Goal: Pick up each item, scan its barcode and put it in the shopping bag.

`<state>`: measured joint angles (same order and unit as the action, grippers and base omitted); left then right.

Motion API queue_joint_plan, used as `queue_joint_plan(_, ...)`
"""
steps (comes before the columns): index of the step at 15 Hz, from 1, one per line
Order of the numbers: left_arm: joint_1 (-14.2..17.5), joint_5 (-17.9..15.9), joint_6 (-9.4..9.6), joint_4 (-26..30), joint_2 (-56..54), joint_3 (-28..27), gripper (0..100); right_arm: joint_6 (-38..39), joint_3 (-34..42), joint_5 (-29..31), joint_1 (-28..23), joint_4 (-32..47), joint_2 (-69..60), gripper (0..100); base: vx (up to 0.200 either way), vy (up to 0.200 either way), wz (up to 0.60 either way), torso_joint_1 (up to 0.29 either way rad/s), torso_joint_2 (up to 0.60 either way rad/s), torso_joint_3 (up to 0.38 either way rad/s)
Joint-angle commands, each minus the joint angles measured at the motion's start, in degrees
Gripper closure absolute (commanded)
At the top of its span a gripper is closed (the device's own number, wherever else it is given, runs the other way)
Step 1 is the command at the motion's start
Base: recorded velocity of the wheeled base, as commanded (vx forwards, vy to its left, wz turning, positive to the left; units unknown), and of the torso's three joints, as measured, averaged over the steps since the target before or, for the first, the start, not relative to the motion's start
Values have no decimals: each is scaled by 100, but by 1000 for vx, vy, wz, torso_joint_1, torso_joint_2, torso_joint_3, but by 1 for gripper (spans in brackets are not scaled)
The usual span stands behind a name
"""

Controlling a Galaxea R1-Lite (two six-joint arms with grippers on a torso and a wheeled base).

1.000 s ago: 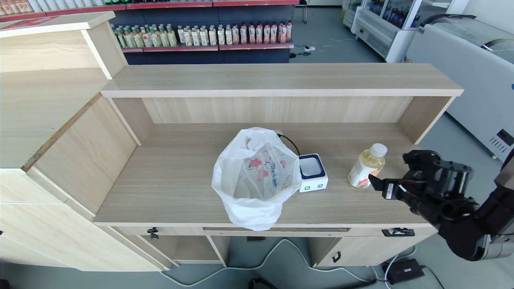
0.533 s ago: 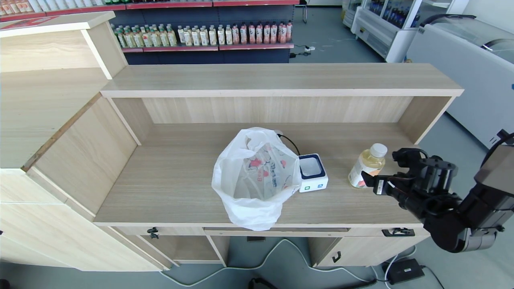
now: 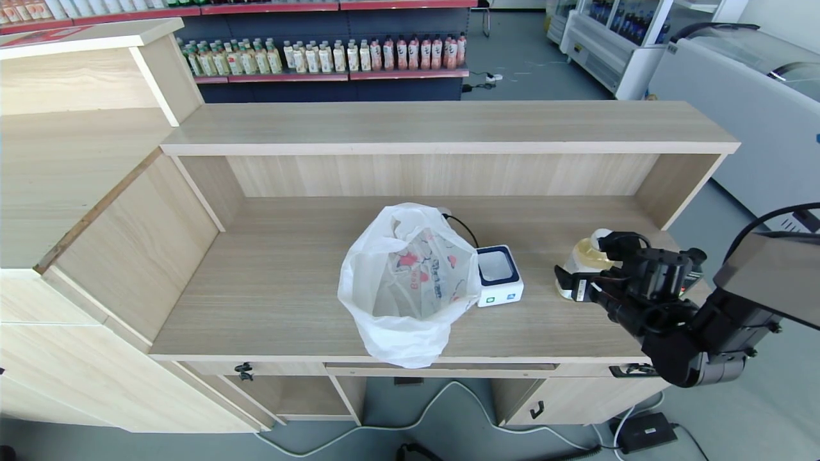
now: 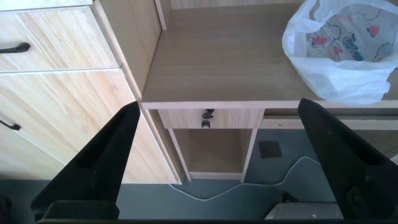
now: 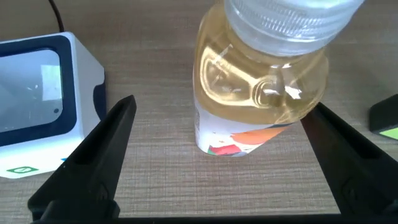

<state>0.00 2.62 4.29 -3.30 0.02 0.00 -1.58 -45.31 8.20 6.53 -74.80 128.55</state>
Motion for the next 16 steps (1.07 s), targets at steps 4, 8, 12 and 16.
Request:
queue_joint_plan(4, 0, 2, 2, -4, -2, 0, 0, -52, -373, 15, -3, 1, 364, 0, 0, 0, 0, 0, 0, 0)
queue_joint_plan(8, 0, 2, 2, -4, -2, 0, 0, -26, -795, -12, -3, 45, 645, 0, 0, 0, 0, 0, 0, 0)
queue_joint_plan(12, 0, 2, 2, -4, -2, 0, 0, -35, -1164, -21, -3, 71, 777, 0, 0, 0, 0, 0, 0, 0)
queue_joint_plan(16, 0, 2, 2, -4, -2, 0, 0, -35, -1173, -38, -65, 71, 777, 0, 0, 0, 0, 0, 0, 0)
